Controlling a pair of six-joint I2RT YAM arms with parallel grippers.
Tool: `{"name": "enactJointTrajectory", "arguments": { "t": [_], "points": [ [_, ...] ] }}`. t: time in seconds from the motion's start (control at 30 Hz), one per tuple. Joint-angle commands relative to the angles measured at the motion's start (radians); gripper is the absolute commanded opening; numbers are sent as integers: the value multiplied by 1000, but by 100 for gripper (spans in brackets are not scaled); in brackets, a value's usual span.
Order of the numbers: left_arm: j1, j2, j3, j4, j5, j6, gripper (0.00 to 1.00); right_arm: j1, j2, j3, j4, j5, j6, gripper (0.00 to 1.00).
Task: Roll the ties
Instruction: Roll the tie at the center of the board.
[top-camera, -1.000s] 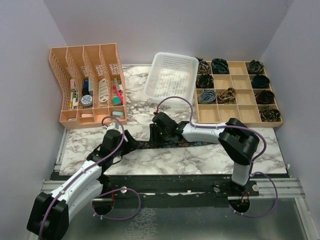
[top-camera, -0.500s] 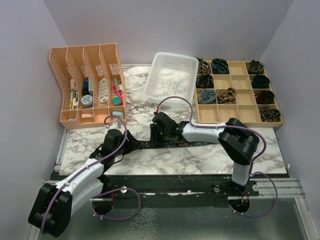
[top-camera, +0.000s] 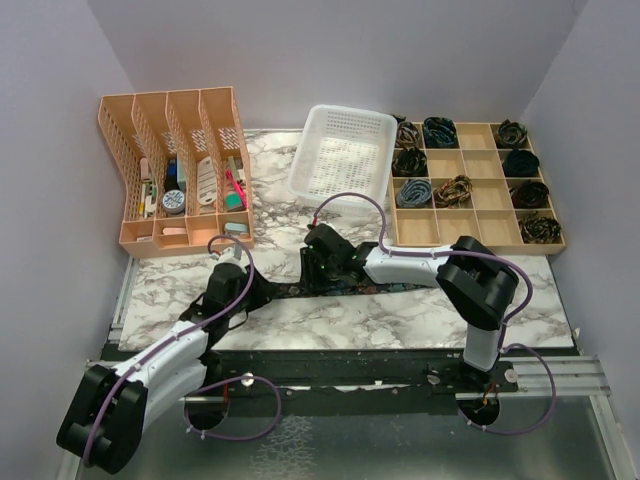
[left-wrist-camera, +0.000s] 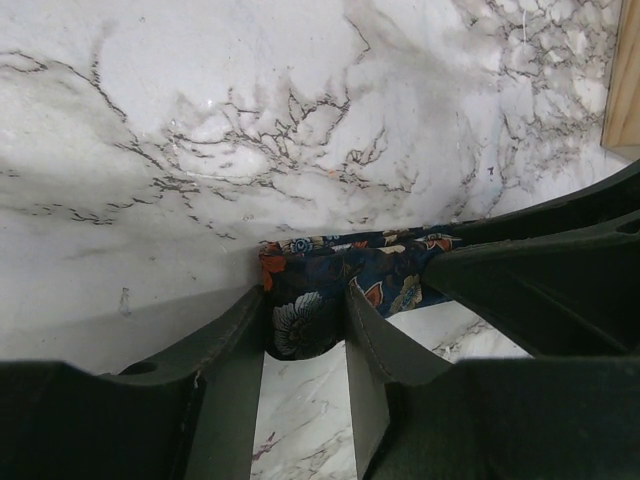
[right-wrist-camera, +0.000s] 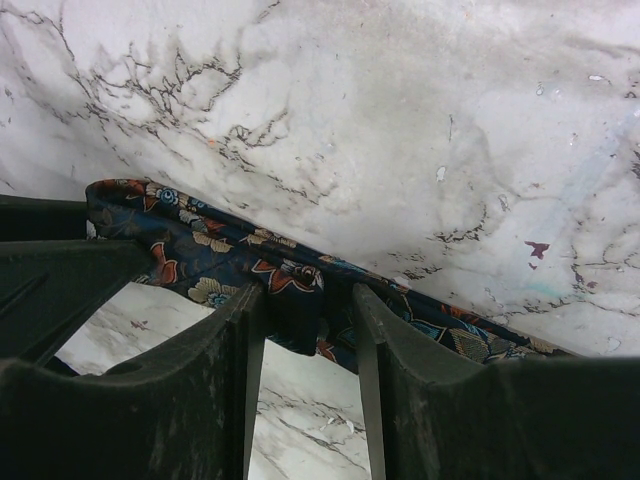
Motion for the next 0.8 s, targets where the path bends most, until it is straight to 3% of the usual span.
{"name": "enactJointTrajectory", "arguments": {
  "t": [0.0, 0.27, 0.43, 0.53, 0.77],
  "points": [
    [4, -7, -23, 4, 23, 8, 35, 5, 37, 3, -65, 23, -10, 45],
    [5, -72, 10, -64, -27, 18, 18, 5, 22, 24, -66, -11, -21, 46],
    [5, -85, 80, -175, -66, 54, 5, 5, -2, 56, -72, -55, -51, 58],
    [5, -96, 135, -256, -82, 69, 3, 5, -33, 72, -77, -49, -70, 64],
    [3, -80, 224, -356, -120, 127, 0, 5, -123, 75, -85, -28, -97, 66]
  ]
}}
